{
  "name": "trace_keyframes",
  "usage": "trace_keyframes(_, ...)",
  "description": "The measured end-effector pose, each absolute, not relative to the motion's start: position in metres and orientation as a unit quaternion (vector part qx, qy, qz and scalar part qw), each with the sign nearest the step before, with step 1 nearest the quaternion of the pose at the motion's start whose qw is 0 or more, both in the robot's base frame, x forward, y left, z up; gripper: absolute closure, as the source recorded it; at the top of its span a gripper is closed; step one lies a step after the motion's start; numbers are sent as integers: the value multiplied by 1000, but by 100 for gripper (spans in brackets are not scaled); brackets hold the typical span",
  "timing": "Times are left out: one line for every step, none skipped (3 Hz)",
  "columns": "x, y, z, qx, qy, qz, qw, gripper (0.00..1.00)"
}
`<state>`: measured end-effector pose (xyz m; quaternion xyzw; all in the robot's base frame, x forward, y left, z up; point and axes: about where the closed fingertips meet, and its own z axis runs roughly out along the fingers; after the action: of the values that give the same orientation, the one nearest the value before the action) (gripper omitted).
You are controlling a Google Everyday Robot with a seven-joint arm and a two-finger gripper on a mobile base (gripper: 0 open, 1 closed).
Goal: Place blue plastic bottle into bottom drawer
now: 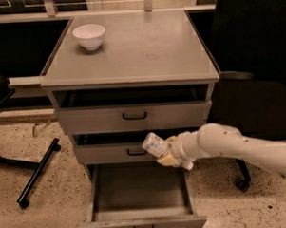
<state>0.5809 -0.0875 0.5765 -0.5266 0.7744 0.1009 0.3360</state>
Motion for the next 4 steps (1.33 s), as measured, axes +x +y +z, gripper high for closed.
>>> trace_keyframes(570,-96,492,-501,782,131,347,100)
trace_keyframes(553,-92,412,-479,787,169,350,100)
trace_keyframes(553,-92,412,-479,787,169,350,100)
trace_keyframes(554,-91,404,-476,785,179,354,100)
